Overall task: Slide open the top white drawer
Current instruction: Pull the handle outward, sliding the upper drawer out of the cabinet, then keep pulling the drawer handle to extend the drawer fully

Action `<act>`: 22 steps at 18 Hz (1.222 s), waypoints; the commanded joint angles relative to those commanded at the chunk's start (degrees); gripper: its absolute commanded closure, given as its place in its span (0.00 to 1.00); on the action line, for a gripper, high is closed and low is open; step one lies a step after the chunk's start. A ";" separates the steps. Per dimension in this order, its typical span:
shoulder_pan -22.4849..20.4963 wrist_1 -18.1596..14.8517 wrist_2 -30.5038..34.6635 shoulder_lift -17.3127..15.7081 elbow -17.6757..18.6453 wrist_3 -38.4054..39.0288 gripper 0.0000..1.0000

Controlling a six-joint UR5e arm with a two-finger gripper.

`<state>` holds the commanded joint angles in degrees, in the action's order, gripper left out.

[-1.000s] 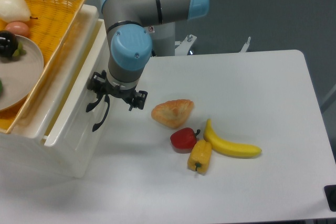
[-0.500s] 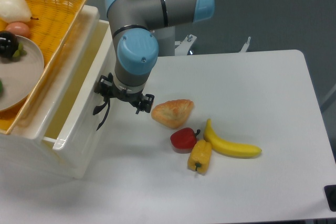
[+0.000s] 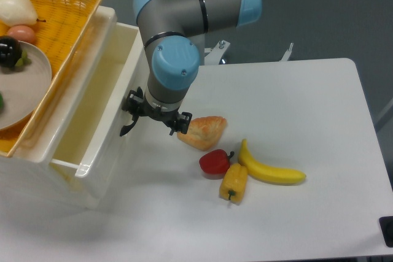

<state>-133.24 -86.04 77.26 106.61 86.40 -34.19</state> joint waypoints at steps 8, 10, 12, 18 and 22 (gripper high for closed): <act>-1.76 0.00 -0.09 0.88 -1.14 0.09 0.00; -2.20 0.00 -0.09 0.88 -1.15 0.09 0.00; -2.20 -0.09 -0.18 0.79 -1.32 0.09 0.00; -2.55 -0.18 -0.09 0.79 -1.67 0.09 0.00; -2.82 -0.26 -0.18 0.79 -2.20 0.09 0.00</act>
<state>-136.05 -86.31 77.08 107.40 84.20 -34.10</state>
